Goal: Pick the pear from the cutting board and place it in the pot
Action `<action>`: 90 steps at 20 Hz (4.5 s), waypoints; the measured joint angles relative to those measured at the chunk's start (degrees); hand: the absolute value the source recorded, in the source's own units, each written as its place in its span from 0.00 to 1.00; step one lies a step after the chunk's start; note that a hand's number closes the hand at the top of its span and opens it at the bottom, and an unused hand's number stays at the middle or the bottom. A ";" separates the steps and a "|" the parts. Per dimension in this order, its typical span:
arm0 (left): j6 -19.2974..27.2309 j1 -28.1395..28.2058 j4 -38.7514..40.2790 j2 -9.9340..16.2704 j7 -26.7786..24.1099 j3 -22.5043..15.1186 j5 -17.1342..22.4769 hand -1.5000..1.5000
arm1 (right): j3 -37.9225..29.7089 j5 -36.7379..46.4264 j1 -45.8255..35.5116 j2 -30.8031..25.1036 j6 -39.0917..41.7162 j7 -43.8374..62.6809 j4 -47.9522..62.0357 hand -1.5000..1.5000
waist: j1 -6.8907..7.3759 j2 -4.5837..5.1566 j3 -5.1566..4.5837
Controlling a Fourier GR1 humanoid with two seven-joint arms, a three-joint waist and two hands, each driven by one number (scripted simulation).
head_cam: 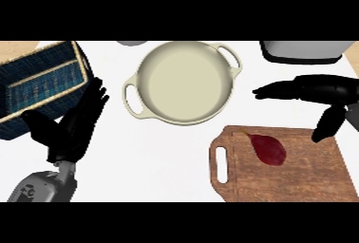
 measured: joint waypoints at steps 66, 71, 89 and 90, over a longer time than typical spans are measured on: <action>-4.83 5.53 -2.45 -5.91 2.39 7.35 -7.38 0.50 | -19.60 19.92 9.34 24.99 -19.40 48.92 4.23 1.00 | -4.47 -1.81 -0.39; -5.14 5.77 -2.89 -6.11 2.07 7.51 -7.26 0.50 | -21.54 23.04 10.46 25.40 -25.45 62.38 -7.85 1.00 | -4.33 -1.61 -0.22; -7.77 2.78 -0.37 -7.03 1.46 8.35 -7.59 0.50 | -30.21 19.12 -1.90 28.10 -15.12 83.13 -44.96 1.00 | -1.78 -0.66 -0.09; -7.52 2.77 -0.54 -7.53 1.54 7.96 -7.92 0.50 | -30.08 19.51 -4.16 29.43 -14.81 84.22 -43.47 1.00 | -1.58 -0.62 -0.09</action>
